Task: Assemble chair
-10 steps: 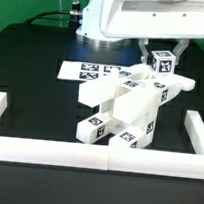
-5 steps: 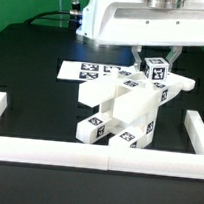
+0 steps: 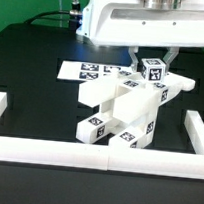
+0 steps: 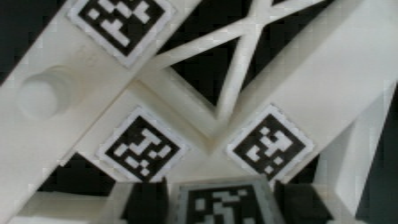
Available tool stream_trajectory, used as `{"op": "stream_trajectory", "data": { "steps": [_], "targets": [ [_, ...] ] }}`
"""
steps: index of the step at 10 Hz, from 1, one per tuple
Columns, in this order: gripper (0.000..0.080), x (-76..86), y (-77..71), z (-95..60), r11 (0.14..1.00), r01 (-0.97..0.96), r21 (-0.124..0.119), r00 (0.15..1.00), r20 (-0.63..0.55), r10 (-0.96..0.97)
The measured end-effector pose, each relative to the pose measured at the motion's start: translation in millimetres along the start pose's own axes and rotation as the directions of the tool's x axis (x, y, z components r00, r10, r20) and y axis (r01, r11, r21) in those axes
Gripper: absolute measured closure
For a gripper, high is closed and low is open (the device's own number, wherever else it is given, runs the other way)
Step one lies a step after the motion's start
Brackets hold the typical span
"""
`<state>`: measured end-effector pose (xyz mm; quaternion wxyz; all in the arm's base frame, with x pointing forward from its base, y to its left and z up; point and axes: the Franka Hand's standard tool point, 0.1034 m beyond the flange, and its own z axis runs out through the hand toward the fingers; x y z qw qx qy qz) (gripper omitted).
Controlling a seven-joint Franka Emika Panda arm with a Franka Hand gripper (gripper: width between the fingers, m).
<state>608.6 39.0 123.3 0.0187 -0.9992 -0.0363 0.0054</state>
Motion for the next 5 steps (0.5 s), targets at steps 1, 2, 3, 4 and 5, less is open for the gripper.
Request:
{"op": "stream_trajectory", "data": {
  "steps": [1, 2, 3, 4, 5],
  "targets": [
    [0.0515, 0.0, 0.0, 0.0, 1.000, 0.000, 0.000, 1.000, 0.000, 0.000],
    [0.0515, 0.0, 0.0, 0.0, 1.000, 0.000, 0.000, 1.000, 0.000, 0.000],
    [0.0515, 0.0, 0.2, 0.1, 1.000, 0.000, 0.000, 1.000, 0.000, 0.000],
    [0.0515, 2.5, 2.2, -0.1, 1.000, 0.001, 0.000, 1.000, 0.001, -0.001],
    [0.0515, 5.4, 3.6, 0.5, 1.000, -0.001, -0.002, 1.000, -0.002, 0.001]
  ]
}}
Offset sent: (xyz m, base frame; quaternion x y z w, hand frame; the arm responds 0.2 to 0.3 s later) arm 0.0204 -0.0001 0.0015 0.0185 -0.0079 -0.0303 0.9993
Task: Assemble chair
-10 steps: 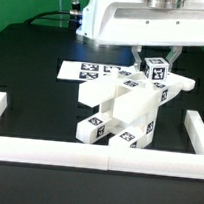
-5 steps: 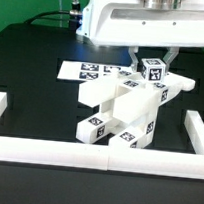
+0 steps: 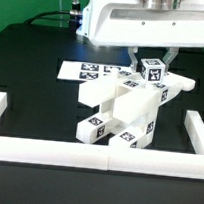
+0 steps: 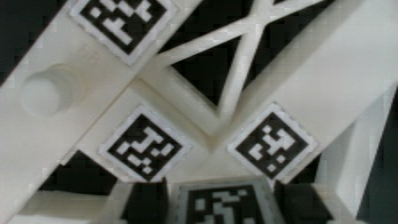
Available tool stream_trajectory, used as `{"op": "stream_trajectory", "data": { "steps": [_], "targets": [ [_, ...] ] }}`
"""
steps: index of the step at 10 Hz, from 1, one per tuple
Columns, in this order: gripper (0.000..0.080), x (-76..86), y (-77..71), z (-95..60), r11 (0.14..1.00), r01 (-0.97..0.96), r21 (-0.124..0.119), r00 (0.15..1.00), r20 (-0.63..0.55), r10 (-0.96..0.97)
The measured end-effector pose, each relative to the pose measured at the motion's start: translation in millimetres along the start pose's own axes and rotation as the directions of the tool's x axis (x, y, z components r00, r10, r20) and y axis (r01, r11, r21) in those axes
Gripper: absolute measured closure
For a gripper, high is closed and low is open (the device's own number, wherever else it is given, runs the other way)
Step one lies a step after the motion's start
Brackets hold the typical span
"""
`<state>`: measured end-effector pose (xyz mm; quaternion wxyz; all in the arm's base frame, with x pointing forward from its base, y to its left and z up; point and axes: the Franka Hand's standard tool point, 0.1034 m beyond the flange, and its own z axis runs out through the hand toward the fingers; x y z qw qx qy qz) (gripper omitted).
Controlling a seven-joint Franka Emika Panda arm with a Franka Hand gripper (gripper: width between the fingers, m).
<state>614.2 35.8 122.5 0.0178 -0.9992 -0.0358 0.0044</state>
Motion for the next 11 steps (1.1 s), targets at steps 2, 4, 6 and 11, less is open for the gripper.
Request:
{"op": "stream_trajectory", "data": {
  "steps": [2, 4, 6, 11],
  "targets": [
    [0.0515, -0.4, 1.4, 2.8, 1.000, -0.002, -0.001, 1.000, 0.004, 0.002],
    [0.0515, -0.9, 0.6, 5.0, 1.000, -0.003, -0.001, 1.000, 0.006, 0.003],
    [0.0515, -1.4, 0.0, 8.4, 1.000, -0.002, -0.003, 1.000, 0.004, 0.002],
    [0.0515, 1.4, 5.8, 9.6, 1.000, -0.007, -0.006, 1.000, -0.002, 0.007]
  ]
}}
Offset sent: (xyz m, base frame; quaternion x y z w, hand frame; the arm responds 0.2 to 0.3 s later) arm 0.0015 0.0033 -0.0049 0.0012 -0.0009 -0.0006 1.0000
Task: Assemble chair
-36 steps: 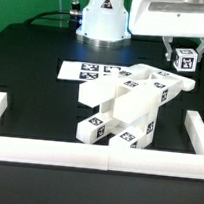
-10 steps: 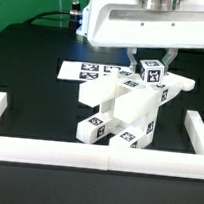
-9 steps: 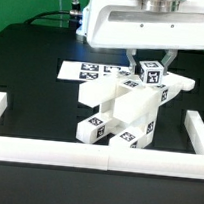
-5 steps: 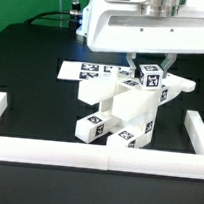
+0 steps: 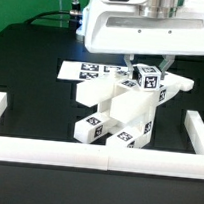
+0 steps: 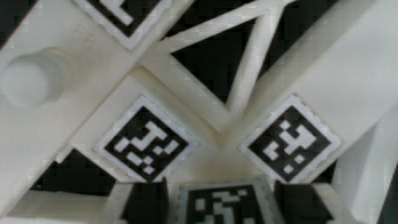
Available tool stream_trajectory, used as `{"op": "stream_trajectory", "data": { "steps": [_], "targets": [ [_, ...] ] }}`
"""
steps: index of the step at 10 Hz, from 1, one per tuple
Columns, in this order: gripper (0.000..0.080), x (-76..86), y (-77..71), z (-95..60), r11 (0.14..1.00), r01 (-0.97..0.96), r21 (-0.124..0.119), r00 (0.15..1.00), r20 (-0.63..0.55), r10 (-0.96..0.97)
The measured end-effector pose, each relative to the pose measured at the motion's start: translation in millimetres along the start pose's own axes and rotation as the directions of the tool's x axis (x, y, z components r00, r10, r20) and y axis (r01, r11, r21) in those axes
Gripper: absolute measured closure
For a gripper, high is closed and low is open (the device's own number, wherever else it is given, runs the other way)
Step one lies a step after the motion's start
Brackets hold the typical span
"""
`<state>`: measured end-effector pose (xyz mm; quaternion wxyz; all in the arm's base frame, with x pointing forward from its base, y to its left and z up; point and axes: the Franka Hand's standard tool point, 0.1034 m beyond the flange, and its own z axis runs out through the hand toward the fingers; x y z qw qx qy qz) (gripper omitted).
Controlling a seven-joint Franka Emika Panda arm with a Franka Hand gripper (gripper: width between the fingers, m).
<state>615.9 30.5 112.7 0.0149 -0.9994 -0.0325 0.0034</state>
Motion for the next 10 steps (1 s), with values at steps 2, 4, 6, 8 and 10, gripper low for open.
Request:
{"op": "stream_trajectory", "data": {
  "steps": [2, 4, 6, 8, 10],
  "targets": [
    [0.0515, 0.2, 1.3, -0.1, 1.000, -0.003, 0.000, 1.000, -0.001, 0.003],
    [0.0515, 0.2, 1.4, -0.1, 1.000, -0.004, 0.000, 1.000, -0.001, 0.004],
    [0.0515, 0.2, 1.4, -0.1, 1.000, -0.004, 0.000, 1.000, -0.001, 0.004],
    [0.0515, 0.2, 1.4, -0.1, 1.000, -0.004, 0.000, 1.000, -0.001, 0.004],
    [0.0515, -2.3, 0.2, -0.4, 1.000, -0.004, 0.005, 1.000, 0.022, 0.004]
  ]
}}
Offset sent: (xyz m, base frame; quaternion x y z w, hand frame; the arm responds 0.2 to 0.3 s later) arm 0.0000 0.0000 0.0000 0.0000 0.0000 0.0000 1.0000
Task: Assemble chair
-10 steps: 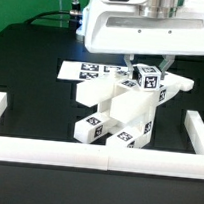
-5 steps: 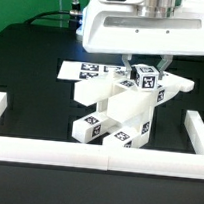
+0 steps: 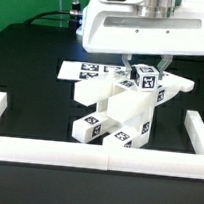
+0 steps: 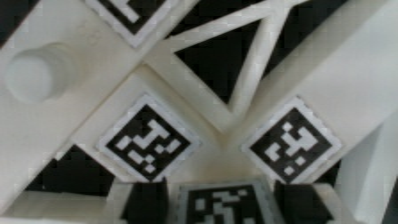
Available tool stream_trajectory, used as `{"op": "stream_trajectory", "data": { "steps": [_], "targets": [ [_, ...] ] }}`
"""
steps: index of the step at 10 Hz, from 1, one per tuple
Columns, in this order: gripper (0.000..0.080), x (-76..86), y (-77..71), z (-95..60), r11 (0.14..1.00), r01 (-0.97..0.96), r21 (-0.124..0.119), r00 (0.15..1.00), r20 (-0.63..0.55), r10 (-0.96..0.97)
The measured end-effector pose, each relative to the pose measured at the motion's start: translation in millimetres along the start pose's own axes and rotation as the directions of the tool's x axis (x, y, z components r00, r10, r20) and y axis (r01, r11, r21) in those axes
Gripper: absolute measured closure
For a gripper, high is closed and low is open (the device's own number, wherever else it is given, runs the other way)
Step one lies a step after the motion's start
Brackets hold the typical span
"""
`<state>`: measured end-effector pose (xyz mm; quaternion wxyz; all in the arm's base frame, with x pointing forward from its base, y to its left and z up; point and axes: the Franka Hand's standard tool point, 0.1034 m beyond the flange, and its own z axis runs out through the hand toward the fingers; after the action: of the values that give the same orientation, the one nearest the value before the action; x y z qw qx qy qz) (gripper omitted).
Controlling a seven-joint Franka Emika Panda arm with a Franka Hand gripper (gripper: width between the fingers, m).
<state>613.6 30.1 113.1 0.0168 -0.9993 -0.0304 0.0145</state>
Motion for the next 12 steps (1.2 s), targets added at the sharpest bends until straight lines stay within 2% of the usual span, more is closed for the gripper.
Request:
{"op": "stream_trajectory", "data": {
  "steps": [5, 8, 12],
  "targets": [
    [0.0515, -1.0, -1.0, 0.1, 0.998, -0.061, 0.003, 0.998, 0.011, 0.061],
    [0.0515, -0.9, -2.2, 0.1, 0.957, -0.289, 0.001, 0.957, 0.011, 0.289],
    [0.0515, -0.8, -3.1, 0.1, 0.875, -0.484, 0.000, 0.875, 0.011, 0.484]
  ]
}}
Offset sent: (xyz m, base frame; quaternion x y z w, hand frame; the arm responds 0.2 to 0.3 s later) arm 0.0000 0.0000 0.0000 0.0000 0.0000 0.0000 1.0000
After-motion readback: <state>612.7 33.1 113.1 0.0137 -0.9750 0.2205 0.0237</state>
